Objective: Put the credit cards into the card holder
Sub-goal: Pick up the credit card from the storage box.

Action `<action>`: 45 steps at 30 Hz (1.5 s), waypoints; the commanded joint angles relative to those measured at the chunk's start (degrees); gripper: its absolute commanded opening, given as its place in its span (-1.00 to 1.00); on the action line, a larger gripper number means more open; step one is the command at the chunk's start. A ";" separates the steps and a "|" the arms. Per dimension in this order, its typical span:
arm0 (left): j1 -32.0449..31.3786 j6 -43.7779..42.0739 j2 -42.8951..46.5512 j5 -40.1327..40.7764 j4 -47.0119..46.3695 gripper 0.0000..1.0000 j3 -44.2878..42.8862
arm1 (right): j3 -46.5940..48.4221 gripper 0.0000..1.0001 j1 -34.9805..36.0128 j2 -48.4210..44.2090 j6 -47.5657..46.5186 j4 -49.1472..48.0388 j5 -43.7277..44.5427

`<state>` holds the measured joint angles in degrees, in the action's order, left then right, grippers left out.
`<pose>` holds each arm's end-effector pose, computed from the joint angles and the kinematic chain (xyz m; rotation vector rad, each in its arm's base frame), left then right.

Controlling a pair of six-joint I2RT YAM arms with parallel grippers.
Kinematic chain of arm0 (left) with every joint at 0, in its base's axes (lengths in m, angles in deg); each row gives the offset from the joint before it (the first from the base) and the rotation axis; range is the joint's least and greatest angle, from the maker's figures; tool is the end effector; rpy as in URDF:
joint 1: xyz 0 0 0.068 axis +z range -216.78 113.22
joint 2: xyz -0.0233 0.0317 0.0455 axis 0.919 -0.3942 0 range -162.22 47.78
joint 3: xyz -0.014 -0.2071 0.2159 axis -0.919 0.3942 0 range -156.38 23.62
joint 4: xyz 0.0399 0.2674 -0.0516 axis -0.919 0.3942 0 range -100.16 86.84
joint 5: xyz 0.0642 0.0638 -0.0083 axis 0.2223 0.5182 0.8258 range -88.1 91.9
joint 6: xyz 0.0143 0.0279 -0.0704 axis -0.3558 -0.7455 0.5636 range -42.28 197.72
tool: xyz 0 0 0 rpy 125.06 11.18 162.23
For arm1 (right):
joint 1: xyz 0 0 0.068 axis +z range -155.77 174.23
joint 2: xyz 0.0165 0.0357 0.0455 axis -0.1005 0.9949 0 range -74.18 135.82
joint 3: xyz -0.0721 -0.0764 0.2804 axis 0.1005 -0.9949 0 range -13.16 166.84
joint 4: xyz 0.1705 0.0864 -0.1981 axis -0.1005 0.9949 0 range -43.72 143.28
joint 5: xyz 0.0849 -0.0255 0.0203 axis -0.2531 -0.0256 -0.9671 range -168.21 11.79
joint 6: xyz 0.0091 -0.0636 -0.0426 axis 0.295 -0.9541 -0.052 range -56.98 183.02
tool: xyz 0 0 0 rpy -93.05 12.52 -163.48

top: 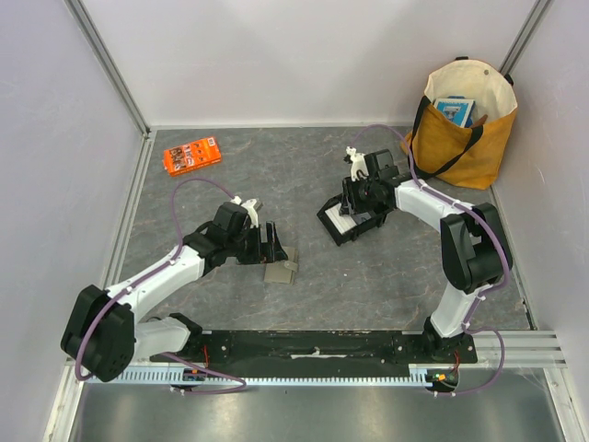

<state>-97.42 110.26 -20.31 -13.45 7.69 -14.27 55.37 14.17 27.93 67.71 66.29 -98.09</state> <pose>0.2128 -0.1461 0.2030 0.0889 2.5386 -0.8004 0.3790 0.1612 0.1955 -0.4797 2.4854 0.6099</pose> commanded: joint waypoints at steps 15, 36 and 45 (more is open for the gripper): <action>-0.13 -0.37 -1.07 -0.99 -2.29 0.77 -1.92 | 3.10 -0.64 -1.84 -0.77 0.94 0.20 -3.42; -0.22 -0.54 -1.78 -1.17 -2.90 0.77 -1.84 | 2.66 -0.57 1.15 3.28 -0.03 1.17 7.74; -0.13 -0.63 -1.78 -1.52 -2.90 0.77 -1.84 | 2.92 -0.53 3.78 3.28 -2.14 2.66 13.37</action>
<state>-97.42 110.26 -22.08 -13.69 6.81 -14.27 56.62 16.34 30.75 67.40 67.56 -87.62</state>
